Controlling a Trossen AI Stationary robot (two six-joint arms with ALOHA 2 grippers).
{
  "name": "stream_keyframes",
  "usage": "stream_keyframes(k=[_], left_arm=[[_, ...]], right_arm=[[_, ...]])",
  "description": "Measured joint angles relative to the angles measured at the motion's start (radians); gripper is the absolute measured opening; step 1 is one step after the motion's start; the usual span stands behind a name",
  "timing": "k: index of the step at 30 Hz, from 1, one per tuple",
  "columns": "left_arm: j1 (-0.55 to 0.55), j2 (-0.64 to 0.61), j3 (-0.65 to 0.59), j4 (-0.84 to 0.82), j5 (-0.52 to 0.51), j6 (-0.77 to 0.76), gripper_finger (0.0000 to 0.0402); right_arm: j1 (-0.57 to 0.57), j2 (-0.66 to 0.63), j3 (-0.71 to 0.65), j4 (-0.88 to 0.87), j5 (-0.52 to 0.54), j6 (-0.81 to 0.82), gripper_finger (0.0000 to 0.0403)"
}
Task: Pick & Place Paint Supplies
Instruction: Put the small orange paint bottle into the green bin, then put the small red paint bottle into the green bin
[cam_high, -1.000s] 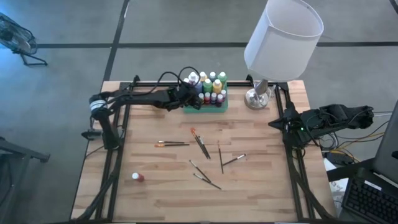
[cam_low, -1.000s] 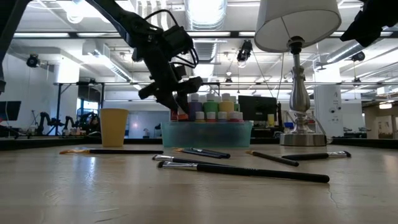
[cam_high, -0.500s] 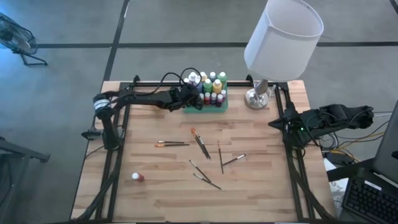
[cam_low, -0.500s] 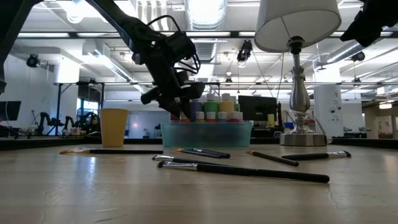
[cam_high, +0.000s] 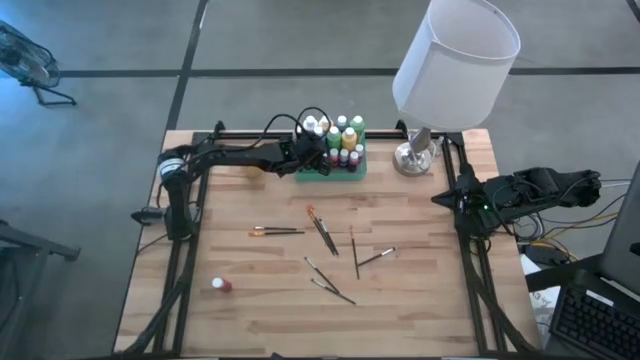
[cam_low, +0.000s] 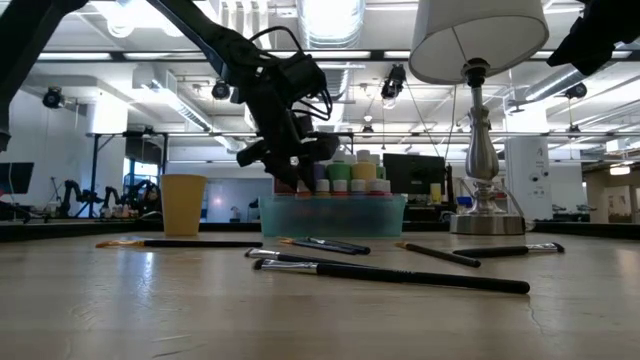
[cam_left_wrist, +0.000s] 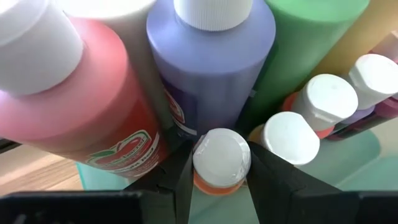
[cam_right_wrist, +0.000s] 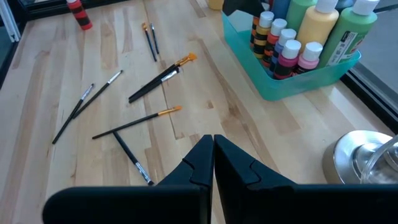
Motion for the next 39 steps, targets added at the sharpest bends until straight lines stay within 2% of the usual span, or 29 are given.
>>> stream_keyframes(k=[15, 23, 30, 39], left_arm=[[0.0, -0.004, -0.002, -0.012, 0.028, 0.048, 0.0173], [0.0, -0.027, 0.006, -0.017, 0.028, 0.051, 0.0178], [-0.001, -0.029, 0.06, -0.053, 0.028, 0.079, 0.0178], [-0.003, -0.03, 0.202, -0.255, 0.026, 0.08, 0.0177]], right_arm=[[0.0, 0.0, 0.0, 0.0, 0.0, 0.0, 0.0008], [0.0, 0.0, 0.0, 0.0, 0.0, 0.0, 0.0008], [0.0, 0.0, 0.0, 0.0, 0.0, 0.0, 0.0008], [0.0, 0.0, 0.0, 0.0, 0.0, 0.0, 0.0008]])
